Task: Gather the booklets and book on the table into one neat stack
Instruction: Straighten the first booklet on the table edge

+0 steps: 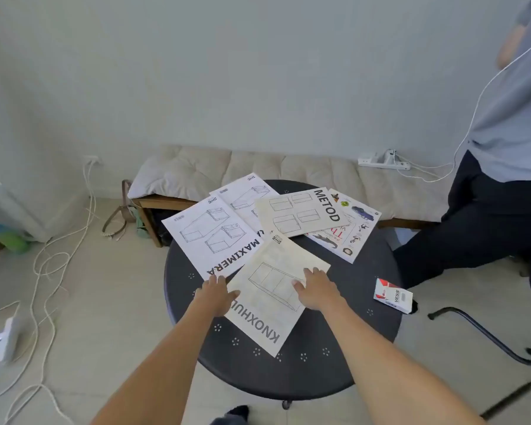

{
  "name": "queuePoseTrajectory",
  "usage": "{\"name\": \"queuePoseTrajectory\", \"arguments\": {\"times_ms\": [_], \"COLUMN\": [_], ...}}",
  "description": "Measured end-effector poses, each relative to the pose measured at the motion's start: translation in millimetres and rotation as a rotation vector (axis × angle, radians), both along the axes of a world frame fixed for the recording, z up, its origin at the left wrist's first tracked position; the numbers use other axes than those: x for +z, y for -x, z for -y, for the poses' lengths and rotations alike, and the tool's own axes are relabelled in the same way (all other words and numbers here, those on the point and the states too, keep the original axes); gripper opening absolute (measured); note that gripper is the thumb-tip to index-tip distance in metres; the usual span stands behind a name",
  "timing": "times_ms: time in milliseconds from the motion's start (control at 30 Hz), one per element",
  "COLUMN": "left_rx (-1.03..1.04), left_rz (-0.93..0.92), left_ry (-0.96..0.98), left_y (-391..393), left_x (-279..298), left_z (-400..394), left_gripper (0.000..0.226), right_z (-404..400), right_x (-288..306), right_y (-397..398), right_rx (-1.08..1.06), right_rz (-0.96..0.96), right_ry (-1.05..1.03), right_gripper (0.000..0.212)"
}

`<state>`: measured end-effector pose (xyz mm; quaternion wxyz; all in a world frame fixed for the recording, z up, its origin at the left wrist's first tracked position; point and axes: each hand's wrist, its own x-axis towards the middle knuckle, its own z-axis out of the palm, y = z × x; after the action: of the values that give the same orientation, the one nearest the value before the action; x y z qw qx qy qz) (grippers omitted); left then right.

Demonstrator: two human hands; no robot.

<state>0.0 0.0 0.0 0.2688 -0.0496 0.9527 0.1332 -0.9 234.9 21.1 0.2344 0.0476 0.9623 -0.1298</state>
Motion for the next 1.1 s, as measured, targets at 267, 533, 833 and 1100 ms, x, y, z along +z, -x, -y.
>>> {"name": "queuePoseTrajectory", "arguments": {"times_ms": [267,533,833,1100], "left_rx": [0.053,0.251,0.406,0.359], "left_rz": [0.045,-0.045,0.098,0.13], "left_ry": [-0.029,-0.086,-0.363,-0.61], "left_y": [-7,3,19,31], "left_x": [-49,-65,-65,-35], "left_z": [12,13,17,23], "left_gripper": [0.039,0.054,0.026,0.04], "right_z": [2,12,13,17], "right_x": [-47,-77,-80,-65], "right_y": [-10,-22,-17,-7], "right_rx": [-0.016,-0.04,-0.03,0.027], "right_rz": [0.129,0.168,0.136,0.008], "right_ry": [-0.049,-0.036,-0.097,-0.21], "right_gripper": [0.062,0.071,0.082,0.063]}}
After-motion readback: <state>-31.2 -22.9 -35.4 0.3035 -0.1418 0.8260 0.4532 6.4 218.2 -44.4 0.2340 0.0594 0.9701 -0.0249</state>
